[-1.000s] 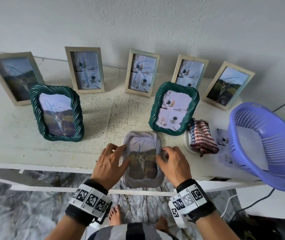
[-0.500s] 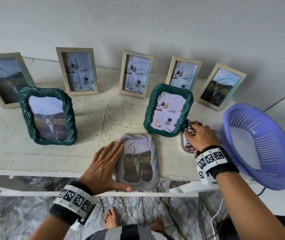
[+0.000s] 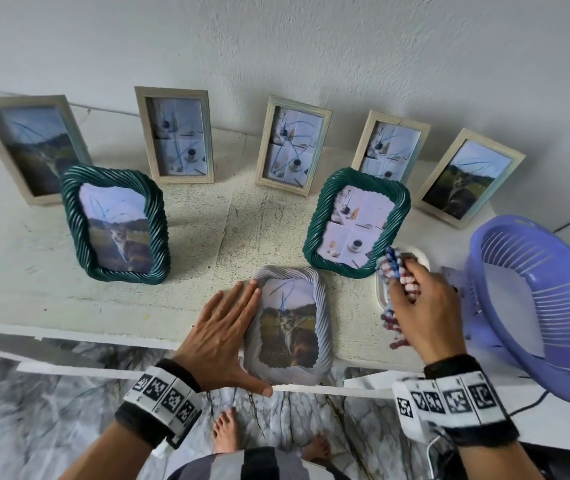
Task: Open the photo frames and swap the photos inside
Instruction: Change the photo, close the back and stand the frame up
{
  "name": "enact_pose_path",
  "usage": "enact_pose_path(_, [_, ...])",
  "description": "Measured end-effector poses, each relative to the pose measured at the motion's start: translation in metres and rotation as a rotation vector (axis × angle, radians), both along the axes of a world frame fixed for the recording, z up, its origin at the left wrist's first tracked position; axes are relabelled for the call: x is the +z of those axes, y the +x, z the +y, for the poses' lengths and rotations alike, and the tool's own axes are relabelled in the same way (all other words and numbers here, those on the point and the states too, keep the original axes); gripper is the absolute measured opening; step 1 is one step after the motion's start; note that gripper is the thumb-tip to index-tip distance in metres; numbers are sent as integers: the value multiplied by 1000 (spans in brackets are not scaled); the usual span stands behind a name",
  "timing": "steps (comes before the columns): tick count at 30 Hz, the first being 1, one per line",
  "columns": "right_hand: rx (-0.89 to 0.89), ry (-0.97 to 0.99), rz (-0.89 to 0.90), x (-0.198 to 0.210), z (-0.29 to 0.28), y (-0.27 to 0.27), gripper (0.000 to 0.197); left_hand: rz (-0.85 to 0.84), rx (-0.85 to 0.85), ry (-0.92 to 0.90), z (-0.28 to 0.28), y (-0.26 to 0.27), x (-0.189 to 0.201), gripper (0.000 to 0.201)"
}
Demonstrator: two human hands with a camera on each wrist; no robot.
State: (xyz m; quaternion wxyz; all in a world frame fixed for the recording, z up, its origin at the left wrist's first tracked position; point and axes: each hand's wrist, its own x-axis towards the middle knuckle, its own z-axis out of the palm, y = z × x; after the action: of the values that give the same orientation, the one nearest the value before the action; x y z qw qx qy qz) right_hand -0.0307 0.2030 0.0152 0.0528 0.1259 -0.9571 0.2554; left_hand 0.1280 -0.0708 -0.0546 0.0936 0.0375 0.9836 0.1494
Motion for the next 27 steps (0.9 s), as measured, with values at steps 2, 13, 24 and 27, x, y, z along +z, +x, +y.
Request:
enact_pose_path(2, [209,-11,-21,1,-26,31,43,0,6,0,0,-1,-1,151])
enact_pose_path(13, [598,320,-113,-34,-117,37,9,25,21,37,-3,-2,-3,150])
enact_pose_path(24, [631,405,-59,-36,-115,40,24,23,18,60,-4,-2,-4,149])
enact_pose_path(27, [758,354,-160,-31,-107,47,24,19,22,63,-5,-2,-4,150])
